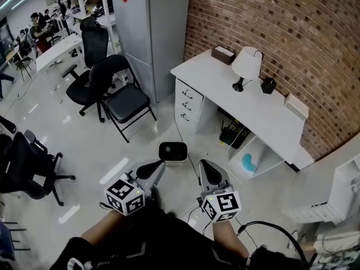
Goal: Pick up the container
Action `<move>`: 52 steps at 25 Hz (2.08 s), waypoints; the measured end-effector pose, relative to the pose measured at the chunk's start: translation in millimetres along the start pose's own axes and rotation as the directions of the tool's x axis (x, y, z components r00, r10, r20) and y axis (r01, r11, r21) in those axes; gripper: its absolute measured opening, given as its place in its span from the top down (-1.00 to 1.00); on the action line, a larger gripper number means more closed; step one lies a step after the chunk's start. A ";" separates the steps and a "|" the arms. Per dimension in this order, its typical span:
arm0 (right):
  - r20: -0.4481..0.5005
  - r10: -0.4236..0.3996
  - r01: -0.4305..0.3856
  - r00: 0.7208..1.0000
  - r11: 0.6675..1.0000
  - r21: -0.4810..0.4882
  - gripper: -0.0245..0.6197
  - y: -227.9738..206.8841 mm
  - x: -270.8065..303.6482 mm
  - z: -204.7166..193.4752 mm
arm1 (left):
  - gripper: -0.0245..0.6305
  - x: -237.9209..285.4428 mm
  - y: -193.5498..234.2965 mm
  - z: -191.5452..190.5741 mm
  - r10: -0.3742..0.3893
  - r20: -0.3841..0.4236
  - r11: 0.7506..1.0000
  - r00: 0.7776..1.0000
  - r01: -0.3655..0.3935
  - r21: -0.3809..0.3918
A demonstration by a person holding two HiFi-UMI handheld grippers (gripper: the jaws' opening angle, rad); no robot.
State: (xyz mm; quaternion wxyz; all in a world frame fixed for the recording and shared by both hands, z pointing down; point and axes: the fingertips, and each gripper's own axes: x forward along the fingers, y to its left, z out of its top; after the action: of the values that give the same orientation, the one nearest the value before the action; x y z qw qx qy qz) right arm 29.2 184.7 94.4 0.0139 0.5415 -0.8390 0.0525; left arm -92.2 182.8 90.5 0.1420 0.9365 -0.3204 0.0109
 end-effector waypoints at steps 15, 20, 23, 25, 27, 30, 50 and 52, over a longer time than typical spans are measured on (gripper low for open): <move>-0.019 -0.133 0.132 0.991 0.991 -0.018 0.90 -55.9 59.1 4.0 | 0.91 68.8 66.1 10.9 -0.064 -0.009 0.998 0.998 0.064 0.013; -0.034 -0.150 0.150 0.988 0.989 -0.004 0.90 -79.6 103.1 5.1 | 0.91 100.3 109.9 18.7 -0.070 -0.026 0.998 0.997 0.070 -0.008; -0.042 -0.150 0.151 0.988 0.989 0.011 0.90 -92.4 131.0 2.7 | 0.91 118.6 136.5 20.4 -0.072 -0.046 0.997 0.996 0.071 -0.018; -0.053 -0.154 0.155 0.987 0.987 0.028 0.90 -103.6 150.8 0.6 | 0.91 131.5 153.9 23.9 -0.074 -0.055 0.997 0.996 0.073 -0.033; -0.043 -0.167 0.169 0.985 0.985 0.047 0.89 -116.4 168.3 1.2 | 0.91 144.0 168.5 26.2 -0.083 -0.066 0.996 0.994 0.080 -0.039; -0.013 -0.183 0.184 0.983 0.980 0.070 0.89 -130.5 194.5 1.7 | 0.92 159.9 193.5 24.3 -0.090 -0.093 0.996 0.992 0.087 -0.036; -0.200 -0.216 0.260 0.956 0.938 0.229 0.89 -242.6 287.1 -132.2 | 0.92 274.8 292.0 -105.7 -0.058 -0.333 0.990 0.941 0.012 -0.138; -0.246 -0.192 0.252 0.950 0.938 0.239 0.89 -257.6 289.4 -160.4 | 0.92 289.2 294.3 -125.4 -0.042 -0.358 0.992 0.933 -0.005 -0.127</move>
State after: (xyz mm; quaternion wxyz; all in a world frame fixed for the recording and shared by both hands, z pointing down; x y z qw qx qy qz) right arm 138.6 -166.4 295.9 0.0386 0.6210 -0.7505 0.2226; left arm -31.1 -177.7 319.2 0.2570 0.9108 -0.2802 0.1606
